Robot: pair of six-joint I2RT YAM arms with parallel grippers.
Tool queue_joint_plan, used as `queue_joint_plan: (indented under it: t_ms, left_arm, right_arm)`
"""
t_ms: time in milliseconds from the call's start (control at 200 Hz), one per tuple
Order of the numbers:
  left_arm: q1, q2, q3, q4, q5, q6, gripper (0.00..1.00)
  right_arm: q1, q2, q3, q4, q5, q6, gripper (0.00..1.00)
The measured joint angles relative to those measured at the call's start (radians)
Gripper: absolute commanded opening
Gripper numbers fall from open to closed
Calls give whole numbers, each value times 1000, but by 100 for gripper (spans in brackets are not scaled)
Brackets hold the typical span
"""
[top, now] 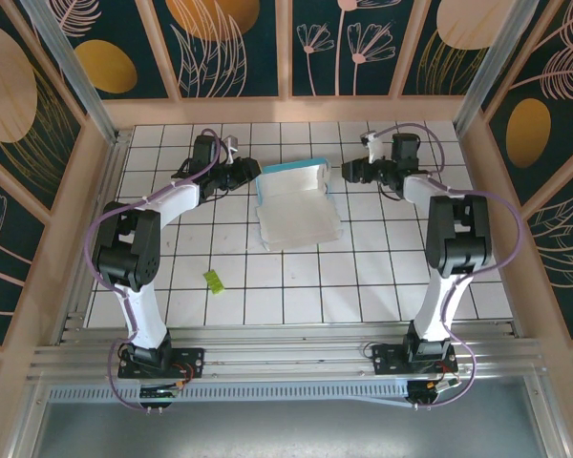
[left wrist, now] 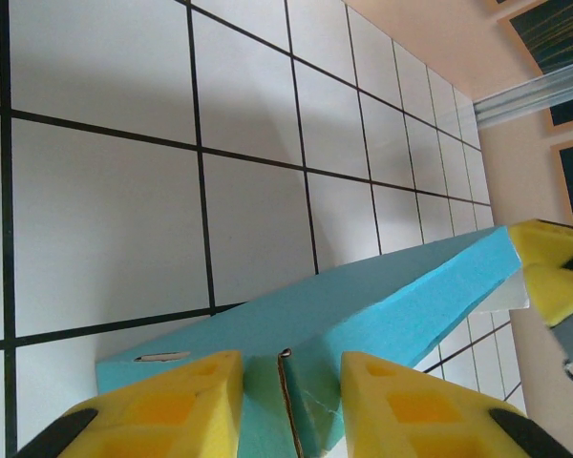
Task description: Fold the paper box
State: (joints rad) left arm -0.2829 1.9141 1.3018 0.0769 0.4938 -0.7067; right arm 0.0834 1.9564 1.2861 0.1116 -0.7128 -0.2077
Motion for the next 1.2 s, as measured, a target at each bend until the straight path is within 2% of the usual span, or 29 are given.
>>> queue_joint_plan:
  t_ms: [205, 435, 591, 961, 1201]
  left_arm:
    - [0, 0, 2, -3, 0, 7, 32]
    - [-5, 0, 2, -3, 0, 7, 32]
    - [-7, 1, 3, -3, -1, 7, 32]
    - [-8, 11, 21, -13, -4, 7, 32]
    - [-8, 13, 23, -22, -8, 7, 32]
  right_arm:
    - [8, 51, 41, -104, -80, -218, 53]
    - [20, 98, 128, -195, -124, -376, 50]
    - [32, 133, 164, -230, -135, -409, 45]
    - [76, 170, 228, -281, -132, -445, 43]
    - [120, 170, 221, -213, 2, -446, 39]
